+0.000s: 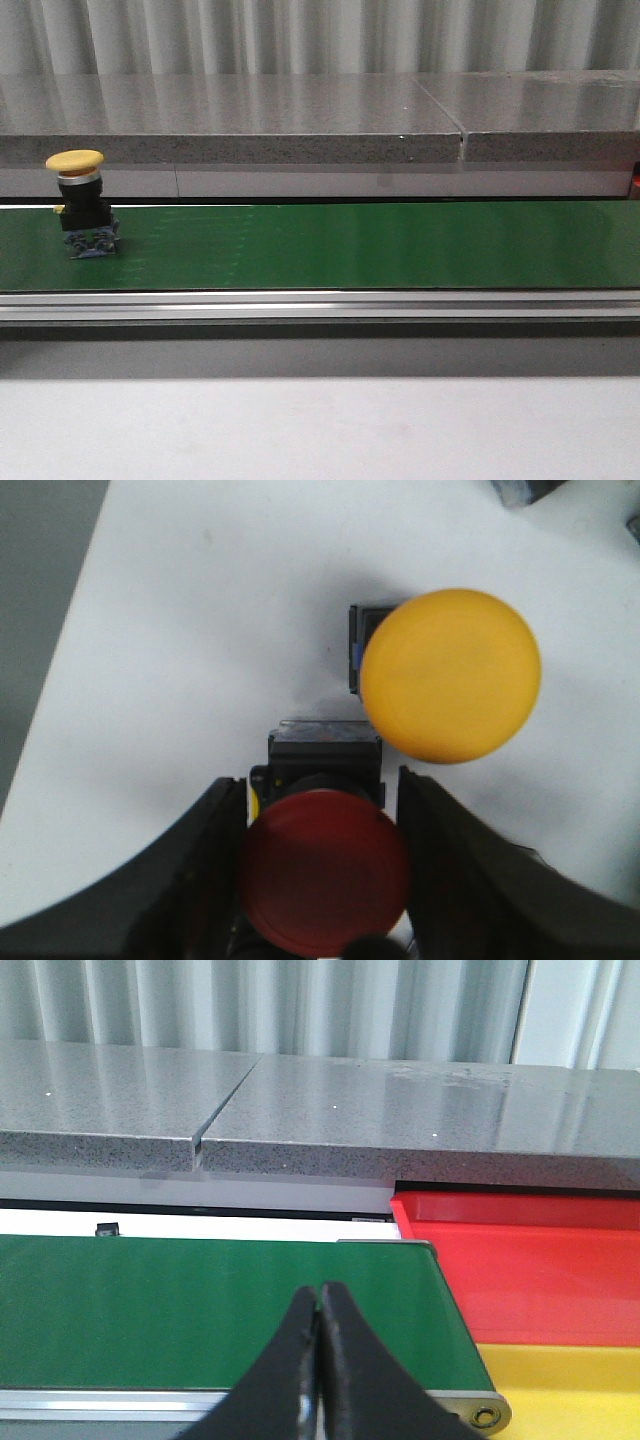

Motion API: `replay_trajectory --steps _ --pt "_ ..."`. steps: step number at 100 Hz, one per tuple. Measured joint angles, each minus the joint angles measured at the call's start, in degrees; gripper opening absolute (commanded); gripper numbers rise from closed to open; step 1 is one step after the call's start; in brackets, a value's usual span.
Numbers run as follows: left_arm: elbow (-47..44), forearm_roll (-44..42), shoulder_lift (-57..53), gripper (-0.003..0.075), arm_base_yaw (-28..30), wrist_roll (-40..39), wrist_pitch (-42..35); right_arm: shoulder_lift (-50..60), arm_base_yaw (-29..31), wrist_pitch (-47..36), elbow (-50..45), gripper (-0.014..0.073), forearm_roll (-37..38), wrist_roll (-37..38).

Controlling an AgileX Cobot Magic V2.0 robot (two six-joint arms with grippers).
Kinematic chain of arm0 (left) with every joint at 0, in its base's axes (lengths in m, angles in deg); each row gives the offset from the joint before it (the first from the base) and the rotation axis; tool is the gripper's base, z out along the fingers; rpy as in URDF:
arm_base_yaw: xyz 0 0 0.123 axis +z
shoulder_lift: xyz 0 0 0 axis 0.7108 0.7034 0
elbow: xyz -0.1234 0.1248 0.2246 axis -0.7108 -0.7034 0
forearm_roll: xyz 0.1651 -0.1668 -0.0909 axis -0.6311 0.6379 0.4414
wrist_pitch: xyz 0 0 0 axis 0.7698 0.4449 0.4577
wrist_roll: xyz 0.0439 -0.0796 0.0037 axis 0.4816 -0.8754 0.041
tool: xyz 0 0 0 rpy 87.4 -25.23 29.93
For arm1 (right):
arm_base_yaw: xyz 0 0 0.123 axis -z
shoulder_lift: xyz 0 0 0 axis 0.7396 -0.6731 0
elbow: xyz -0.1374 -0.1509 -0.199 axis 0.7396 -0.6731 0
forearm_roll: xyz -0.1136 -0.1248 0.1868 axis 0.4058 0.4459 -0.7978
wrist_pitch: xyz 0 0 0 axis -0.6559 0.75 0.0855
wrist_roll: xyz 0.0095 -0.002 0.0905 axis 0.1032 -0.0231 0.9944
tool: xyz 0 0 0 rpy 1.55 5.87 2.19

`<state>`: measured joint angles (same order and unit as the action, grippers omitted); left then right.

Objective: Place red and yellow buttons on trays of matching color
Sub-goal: 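Grasp a red-capped button with the left gripper and lift it over the belt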

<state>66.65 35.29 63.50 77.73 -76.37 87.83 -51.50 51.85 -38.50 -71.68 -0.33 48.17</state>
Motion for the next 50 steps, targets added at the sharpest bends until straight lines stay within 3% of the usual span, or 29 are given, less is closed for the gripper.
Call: replay_trajectory --steps 31,50 --pt "2.1 0.0 -7.9 0.0239 0.0 0.0 7.2 0.0 0.0 0.0 0.0 -0.0067 0.0 0.0" --pt "2.1 -0.2 -12.1 0.0239 -3.3 0.0 9.6 0.0 0.0 0.0 0.0 -0.0067 0.0 0.0"
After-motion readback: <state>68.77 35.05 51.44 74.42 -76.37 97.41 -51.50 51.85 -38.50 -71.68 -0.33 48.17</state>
